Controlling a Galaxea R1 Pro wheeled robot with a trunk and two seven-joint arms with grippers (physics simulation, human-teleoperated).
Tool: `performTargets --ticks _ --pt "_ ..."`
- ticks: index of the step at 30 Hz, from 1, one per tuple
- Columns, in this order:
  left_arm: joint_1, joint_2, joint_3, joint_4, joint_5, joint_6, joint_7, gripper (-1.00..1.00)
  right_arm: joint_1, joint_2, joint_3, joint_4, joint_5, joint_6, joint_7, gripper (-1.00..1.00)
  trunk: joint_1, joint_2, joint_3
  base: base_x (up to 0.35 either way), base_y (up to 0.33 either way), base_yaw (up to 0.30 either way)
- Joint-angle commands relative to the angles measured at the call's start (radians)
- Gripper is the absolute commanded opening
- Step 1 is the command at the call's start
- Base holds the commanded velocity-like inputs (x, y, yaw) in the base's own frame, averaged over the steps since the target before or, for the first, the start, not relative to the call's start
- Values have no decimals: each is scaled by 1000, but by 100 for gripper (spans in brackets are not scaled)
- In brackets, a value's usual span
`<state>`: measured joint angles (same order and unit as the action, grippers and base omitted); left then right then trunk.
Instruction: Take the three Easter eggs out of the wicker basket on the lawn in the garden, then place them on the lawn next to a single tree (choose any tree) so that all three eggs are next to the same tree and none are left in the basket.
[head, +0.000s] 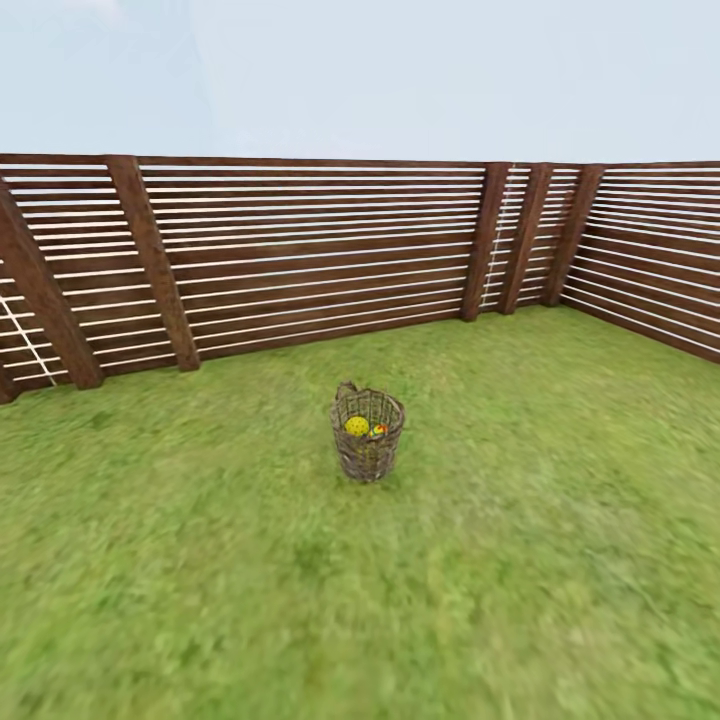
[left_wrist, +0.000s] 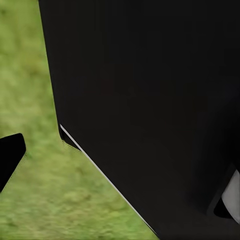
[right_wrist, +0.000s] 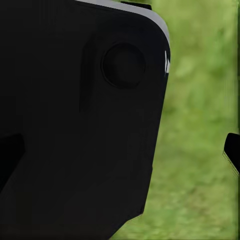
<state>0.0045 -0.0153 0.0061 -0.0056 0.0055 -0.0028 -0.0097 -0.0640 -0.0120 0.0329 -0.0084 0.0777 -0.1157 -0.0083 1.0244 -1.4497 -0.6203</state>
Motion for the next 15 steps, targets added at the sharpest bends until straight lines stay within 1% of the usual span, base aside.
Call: performTargets --ticks 1,15 --pt "0 0 1 -1 1 0 -1 100 0 0 2 1 8 -2 -1 100 1 0 -1 325 0 0" --pt "0 0 0 -1 1 0 -1 100 0 0 2 1 8 -2 -1 100 1 0 -1 325 0 0"
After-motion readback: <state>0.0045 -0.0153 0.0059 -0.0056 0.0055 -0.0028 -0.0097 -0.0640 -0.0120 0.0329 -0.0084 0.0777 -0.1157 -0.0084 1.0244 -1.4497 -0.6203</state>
